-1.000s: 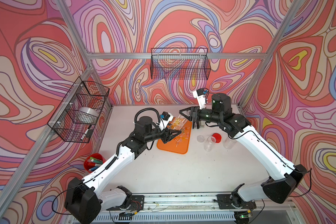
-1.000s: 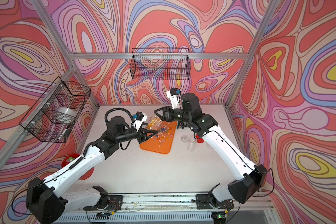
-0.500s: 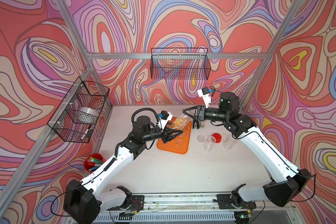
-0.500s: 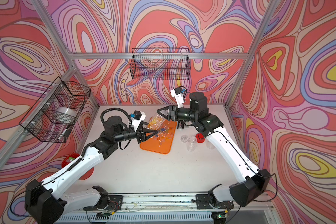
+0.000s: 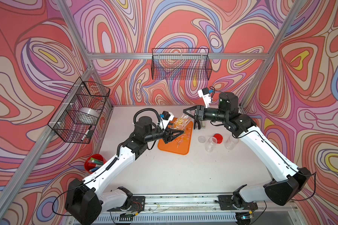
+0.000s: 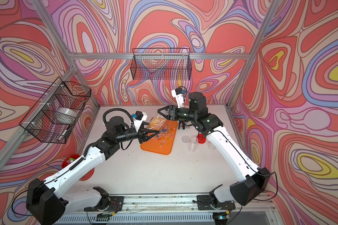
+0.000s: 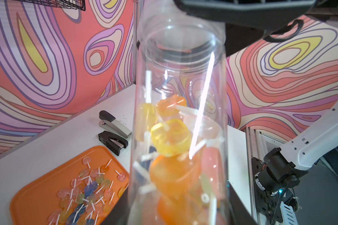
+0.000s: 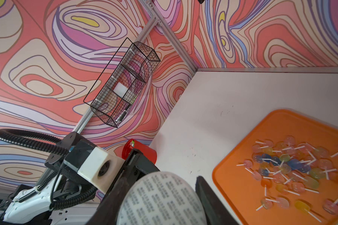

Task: Pour the candies out of the jar
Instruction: Unscrew the lid from the jar.

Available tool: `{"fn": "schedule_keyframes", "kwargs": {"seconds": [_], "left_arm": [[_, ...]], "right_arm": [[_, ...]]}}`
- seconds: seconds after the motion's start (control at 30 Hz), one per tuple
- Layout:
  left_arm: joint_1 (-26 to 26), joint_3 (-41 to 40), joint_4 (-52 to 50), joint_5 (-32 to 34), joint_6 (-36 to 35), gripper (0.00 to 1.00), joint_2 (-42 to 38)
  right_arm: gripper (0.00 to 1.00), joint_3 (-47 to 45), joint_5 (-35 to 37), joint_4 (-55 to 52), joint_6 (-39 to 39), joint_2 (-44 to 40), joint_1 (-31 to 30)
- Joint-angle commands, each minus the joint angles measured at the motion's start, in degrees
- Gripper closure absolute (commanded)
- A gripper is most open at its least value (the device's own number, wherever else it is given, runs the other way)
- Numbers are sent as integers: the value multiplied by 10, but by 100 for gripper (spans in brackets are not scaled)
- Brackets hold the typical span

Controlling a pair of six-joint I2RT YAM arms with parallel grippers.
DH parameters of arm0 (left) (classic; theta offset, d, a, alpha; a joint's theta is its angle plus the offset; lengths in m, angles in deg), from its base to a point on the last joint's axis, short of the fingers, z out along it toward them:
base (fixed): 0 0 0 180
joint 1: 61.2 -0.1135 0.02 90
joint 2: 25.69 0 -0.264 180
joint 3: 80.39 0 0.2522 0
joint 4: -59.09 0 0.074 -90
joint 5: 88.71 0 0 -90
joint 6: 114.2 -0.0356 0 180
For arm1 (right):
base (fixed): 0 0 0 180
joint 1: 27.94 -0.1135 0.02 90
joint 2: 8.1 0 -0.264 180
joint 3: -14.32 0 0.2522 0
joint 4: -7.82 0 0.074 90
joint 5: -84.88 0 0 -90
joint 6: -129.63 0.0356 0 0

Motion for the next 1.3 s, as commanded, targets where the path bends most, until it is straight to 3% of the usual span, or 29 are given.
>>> {"fn": "schedule_keyframes", "kwargs": {"seconds": [0.0,0.53,0.9,1.27], "left_arm": [[1,14,-9,23,-6,100,16],[5,27,-36,30,-14,100,25],[5,24,-31,38,-14,100,17],[5,7,-14,49,-11,100,11]], "right_arm": [[60,41,15,-33,-47,8,-37],[56,115,91,-158,-210,32,-45],[55,89,76,-136,-192,16,-45],[62,88,137,-113,-167,3,-44]]}}
